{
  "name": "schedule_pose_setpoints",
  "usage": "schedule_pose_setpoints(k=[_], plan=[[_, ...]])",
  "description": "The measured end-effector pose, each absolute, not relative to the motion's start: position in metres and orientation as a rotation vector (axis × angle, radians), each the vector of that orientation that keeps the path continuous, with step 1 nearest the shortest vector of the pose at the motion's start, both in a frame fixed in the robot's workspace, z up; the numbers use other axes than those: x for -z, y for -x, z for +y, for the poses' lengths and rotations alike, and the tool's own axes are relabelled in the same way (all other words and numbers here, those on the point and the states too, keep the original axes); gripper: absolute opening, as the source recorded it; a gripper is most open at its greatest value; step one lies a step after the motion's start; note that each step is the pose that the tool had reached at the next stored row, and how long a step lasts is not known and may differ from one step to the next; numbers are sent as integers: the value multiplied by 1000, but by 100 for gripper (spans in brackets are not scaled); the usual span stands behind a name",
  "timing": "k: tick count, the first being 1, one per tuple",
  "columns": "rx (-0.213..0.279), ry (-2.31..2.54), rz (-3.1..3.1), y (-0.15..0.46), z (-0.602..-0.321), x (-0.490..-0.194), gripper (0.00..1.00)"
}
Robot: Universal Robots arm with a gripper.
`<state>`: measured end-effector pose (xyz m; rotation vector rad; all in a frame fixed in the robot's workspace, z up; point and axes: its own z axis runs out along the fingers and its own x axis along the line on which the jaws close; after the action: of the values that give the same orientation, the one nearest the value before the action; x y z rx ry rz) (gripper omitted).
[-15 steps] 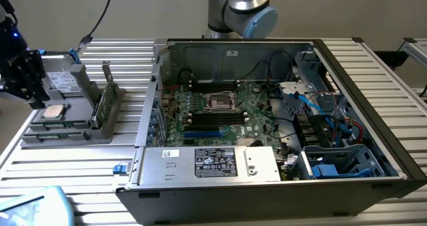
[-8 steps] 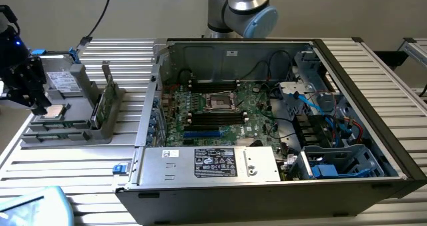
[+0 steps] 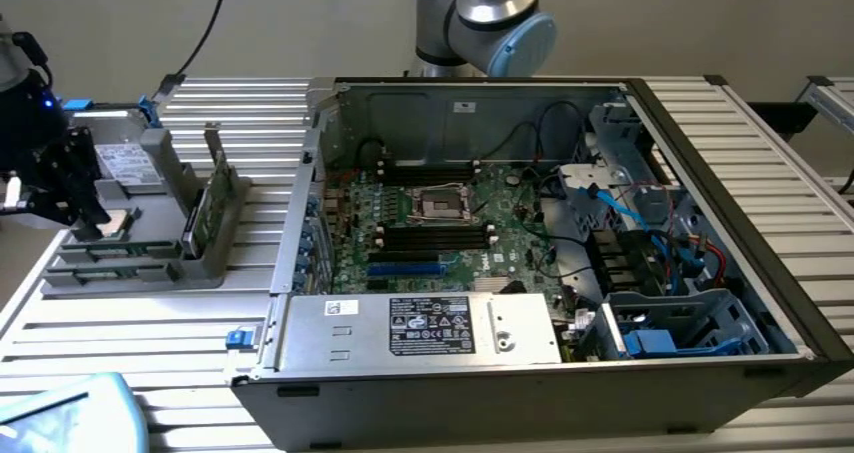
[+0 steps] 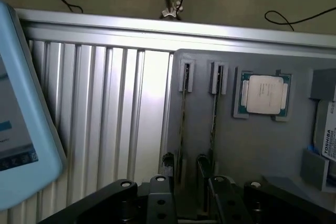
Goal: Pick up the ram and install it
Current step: 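Pick up the ram and move it above insertion slot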
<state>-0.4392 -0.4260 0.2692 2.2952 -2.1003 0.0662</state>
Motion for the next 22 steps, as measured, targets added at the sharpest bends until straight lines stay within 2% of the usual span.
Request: schedule_pose_setpoints(k=[22], plan=[[-66,-2303,-2092,447,-426,-229,31]])
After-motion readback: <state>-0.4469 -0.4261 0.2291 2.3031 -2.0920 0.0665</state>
